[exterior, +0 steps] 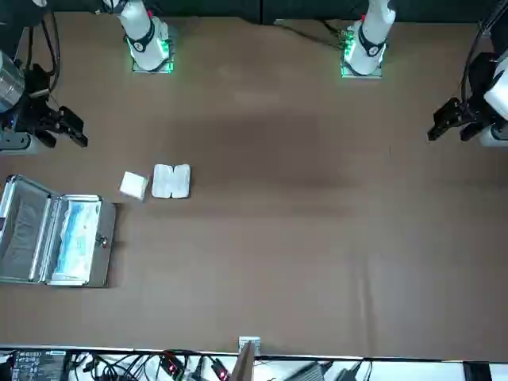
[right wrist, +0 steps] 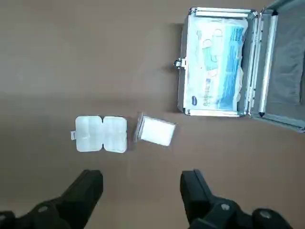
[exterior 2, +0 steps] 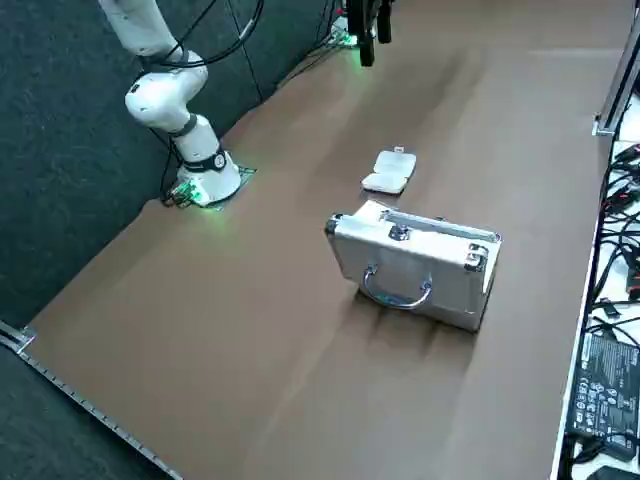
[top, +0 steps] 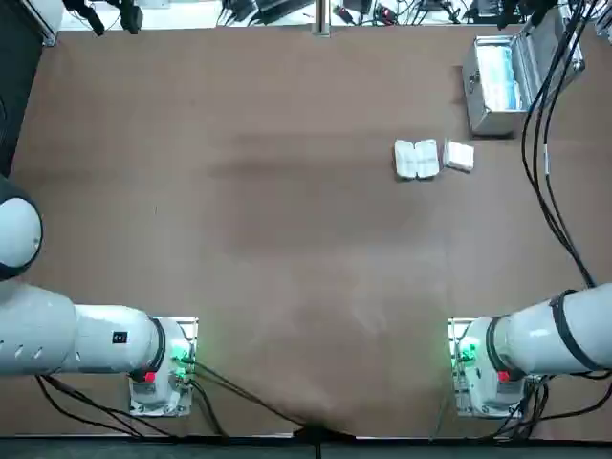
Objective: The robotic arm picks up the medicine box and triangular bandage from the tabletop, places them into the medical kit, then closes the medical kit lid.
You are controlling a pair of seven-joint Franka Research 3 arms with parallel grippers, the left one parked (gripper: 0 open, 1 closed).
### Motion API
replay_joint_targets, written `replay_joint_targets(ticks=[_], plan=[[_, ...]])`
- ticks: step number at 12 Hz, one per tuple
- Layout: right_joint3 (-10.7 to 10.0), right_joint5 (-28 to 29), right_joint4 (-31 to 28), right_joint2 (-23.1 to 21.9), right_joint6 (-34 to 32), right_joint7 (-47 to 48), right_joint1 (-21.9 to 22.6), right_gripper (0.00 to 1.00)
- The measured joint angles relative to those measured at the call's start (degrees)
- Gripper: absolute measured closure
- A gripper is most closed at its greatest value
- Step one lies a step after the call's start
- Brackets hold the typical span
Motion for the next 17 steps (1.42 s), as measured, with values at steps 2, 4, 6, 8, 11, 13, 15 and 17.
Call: replay_joint_targets(ticks=[2, 4, 6, 8, 11, 13, 15, 17], plan=[[0.00, 0.01, 0.00, -0.04, -0.54, 0.18, 0.00, 0.00], [0.12, 0.22, 0.01, -0.06, -1.33, 0.33, 0.09, 0.00], [0.65, 0.40, 0.03, 0.06, -1.45, 1.15, 0.82, 0.00], [1.34, 0.41, -0.32, 1.14, -1.81, 3.70, 3.71, 0.00], [1.96, 0.45, -2.66, 4.58, 1.01, 6.85, 9.39, 0.00], [2.08, 0.49, -7.60, 7.50, 8.54, 10.99, 13.92, 0.00], [2.09, 0.53, -11.32, 8.48, 13.50, 13.99, 16.46, 0.00], [2.11, 0.54, -13.81, 9.78, 16.86, 16.75, 18.99, 0.02]])
